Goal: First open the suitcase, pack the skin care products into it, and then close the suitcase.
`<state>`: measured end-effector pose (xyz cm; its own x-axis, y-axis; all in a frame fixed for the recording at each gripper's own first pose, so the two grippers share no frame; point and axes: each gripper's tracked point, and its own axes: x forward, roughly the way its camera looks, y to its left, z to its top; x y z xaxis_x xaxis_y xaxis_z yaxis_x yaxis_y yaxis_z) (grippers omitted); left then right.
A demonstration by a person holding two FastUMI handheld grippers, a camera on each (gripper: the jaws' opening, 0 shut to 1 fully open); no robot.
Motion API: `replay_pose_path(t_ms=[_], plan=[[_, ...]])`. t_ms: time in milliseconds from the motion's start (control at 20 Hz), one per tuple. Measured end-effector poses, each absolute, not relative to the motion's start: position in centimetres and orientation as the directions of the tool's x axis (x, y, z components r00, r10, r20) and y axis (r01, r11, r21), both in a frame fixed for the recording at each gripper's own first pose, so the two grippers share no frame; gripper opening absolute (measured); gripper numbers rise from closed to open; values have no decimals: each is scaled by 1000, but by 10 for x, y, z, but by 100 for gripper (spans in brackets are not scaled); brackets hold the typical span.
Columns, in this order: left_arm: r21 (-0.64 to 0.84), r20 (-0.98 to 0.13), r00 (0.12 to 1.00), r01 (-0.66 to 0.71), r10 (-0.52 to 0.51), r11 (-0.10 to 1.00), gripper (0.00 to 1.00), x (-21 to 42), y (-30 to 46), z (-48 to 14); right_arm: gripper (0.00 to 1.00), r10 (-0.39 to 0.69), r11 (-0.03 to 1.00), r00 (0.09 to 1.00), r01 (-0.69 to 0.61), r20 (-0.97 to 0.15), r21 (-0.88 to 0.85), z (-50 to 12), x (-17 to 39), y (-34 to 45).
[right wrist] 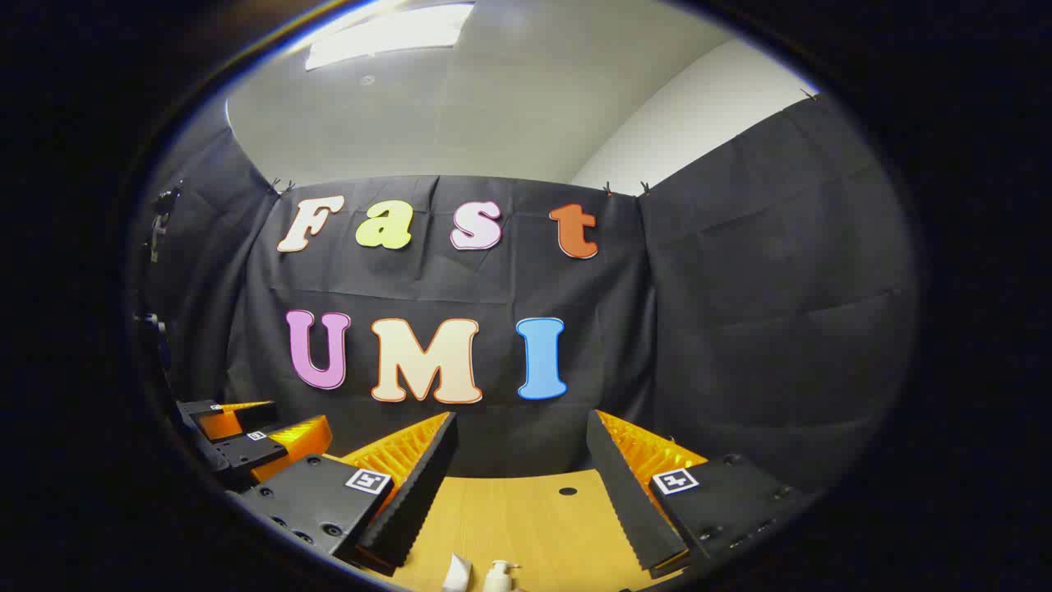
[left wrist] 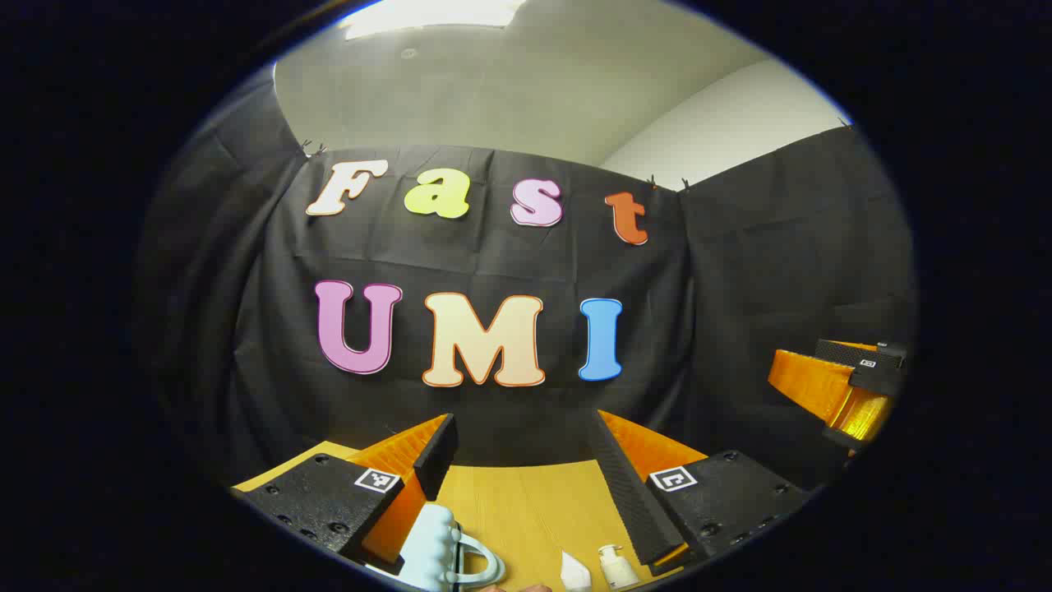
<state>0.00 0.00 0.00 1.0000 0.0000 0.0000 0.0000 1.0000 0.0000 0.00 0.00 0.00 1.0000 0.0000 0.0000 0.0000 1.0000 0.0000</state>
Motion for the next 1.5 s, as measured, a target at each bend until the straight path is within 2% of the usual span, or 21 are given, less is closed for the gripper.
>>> replay_pose_path(t_ms=[200,550,1000,1200,1250,1300,1500], plan=[[-4,-4,1000,-25,25,1000,94,10,-9,-2,100,-8,1000,999,9,34,-14,8,17,-19],[11,-27,998,-57,57,998,94,19,-13,-12,99,2,1000,1000,-2,29,-5,-8,33,-30],[49,-61,994,-91,94,995,94,16,-21,-33,99,93,996,996,-93,-14,-1,-43,43,-36],[103,-226,956,-169,188,980,95,-12,-4,-91,99,224,974,970,-219,-94,66,-86,46,-26],[105,-275,939,-182,205,978,99,-20,2,-110,99,238,970,964,-231,-117,70,-98,49,-26],[100,-329,922,-182,205,978,96,-27,2,-132,99,245,969,958,-238,-150,65,-112,52,-27],[106,-519,831,-170,200,980,96,-34,14,-212,100,235,972,942,-233,-240,37,-144,52,-28]])
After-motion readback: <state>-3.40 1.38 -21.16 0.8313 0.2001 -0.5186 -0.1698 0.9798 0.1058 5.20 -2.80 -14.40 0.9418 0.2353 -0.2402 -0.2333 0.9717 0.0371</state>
